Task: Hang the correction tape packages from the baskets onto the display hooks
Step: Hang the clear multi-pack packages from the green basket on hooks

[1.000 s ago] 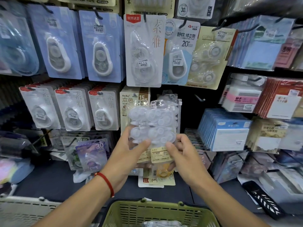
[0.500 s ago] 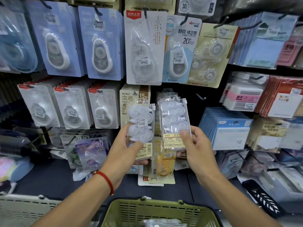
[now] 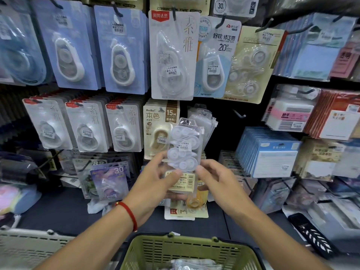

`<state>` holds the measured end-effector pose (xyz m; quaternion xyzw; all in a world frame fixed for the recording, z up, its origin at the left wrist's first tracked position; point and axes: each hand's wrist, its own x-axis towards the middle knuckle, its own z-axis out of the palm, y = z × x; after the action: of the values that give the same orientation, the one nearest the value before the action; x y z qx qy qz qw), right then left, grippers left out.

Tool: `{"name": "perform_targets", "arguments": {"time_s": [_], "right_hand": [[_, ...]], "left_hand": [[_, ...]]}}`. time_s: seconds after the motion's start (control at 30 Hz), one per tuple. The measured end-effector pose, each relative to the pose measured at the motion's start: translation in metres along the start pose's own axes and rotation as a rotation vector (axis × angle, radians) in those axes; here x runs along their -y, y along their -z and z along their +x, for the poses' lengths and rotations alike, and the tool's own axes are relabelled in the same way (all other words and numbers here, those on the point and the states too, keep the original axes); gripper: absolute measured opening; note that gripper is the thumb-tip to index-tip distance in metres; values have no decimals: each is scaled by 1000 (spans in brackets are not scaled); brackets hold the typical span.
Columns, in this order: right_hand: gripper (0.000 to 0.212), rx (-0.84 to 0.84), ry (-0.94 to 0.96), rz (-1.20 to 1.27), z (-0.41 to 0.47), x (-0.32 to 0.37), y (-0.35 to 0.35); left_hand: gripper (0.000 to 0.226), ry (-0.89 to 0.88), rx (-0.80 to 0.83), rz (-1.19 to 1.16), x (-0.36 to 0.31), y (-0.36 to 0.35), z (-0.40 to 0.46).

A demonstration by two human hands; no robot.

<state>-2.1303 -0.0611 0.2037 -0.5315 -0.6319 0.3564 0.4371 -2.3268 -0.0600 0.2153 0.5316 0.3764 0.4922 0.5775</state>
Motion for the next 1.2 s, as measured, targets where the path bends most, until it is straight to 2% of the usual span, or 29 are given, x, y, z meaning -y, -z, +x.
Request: {"name": "perform_targets", "arguments": {"time_s": [0.1, 0.17, 0.27, 0.43, 0.77, 0.83, 0.9, 0.97, 1.03, 1.1, 1.2], "right_hand": [[11, -15, 47, 83, -2, 4, -6], [9, -61, 45, 149, -3, 5, -8], [10, -125, 40, 209, -4, 8, -7], [16, -203, 34, 252, -1, 11, 0], [23, -218, 70, 282, 7, 8, 10], [23, -228, 42, 246, 8, 4, 11], [27, -227, -35, 113, 9, -2, 10], [45, -223, -74, -231, 8, -13, 13], [50, -215, 53, -516, 4, -18, 11], [49, -195, 230, -652, 4, -16, 7], [55, -151, 377, -881, 25, -14, -2]], "left_hand": [[40, 8, 60, -23, 0, -6, -1], [44, 7, 27, -23, 2, -7, 0], [54, -8, -43, 52, 4, -8, 2], [68, -50, -21, 135, 4, -9, 0], [67, -66, 10, 77, 3, -11, 3], [64, -47, 13, 139, 5, -11, 5], [60, -80, -11, 357, 8, -9, 6], [60, -166, -79, 625, 10, -1, 8], [64, -280, -155, 813, 11, 9, 14], [69, -394, -208, 966, 9, 17, 21], [79, -478, -207, 1138, 11, 27, 33]]}}
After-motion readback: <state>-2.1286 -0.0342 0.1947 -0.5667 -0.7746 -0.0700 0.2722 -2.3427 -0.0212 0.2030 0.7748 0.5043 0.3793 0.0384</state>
